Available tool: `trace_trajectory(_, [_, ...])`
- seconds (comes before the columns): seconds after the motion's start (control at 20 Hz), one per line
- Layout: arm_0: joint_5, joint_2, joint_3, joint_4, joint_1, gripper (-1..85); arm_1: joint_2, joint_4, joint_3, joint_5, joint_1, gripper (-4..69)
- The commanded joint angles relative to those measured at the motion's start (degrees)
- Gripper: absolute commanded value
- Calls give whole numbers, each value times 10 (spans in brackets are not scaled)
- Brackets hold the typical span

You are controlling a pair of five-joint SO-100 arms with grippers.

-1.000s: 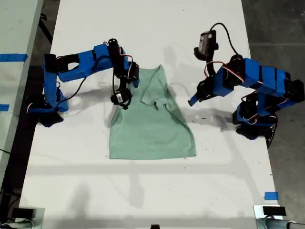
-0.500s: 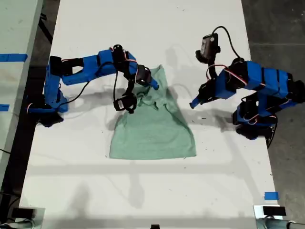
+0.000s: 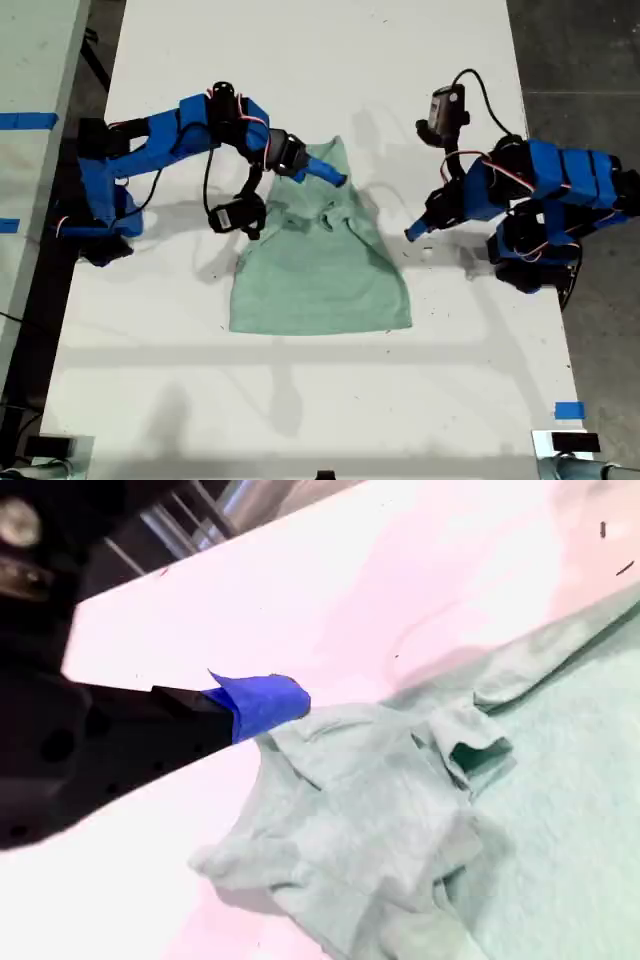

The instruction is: Fold tshirt

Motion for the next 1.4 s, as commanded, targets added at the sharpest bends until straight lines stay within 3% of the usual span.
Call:
trace_trajectory(0.0, [-51, 102, 56, 4, 62, 429, 47, -11, 16, 32, -54, 221])
trace_trajectory(0.15, [-130, 203, 253, -100, 134, 416, 54, -7, 46, 91, -118, 304])
trace_trajectory(0.25, [-215, 285, 390, -162, 172, 342, 46, -11, 67, 125, -152, 347])
trace_trajectory(0.35, [-294, 292, 418, -123, 208, 236, 44, -35, 99, 151, -181, 352])
trace_trajectory(0.55, [-385, 298, 441, -127, 265, 168, -23, -91, 136, 194, -215, 359])
trace_trajectory(0.65, [-392, 304, 457, -155, 277, 182, -95, -132, 136, 207, -227, 369])
trace_trajectory(0.75, [-398, 304, 464, -157, 283, 255, -149, -185, 144, 222, -236, 367])
trace_trajectory(1.05, [-408, 304, 478, -157, 292, 258, -269, -326, 175, 263, -254, 354])
trace_trajectory(1.35, [-414, 304, 483, -156, 301, 258, -340, -448, 211, 274, -247, 255])
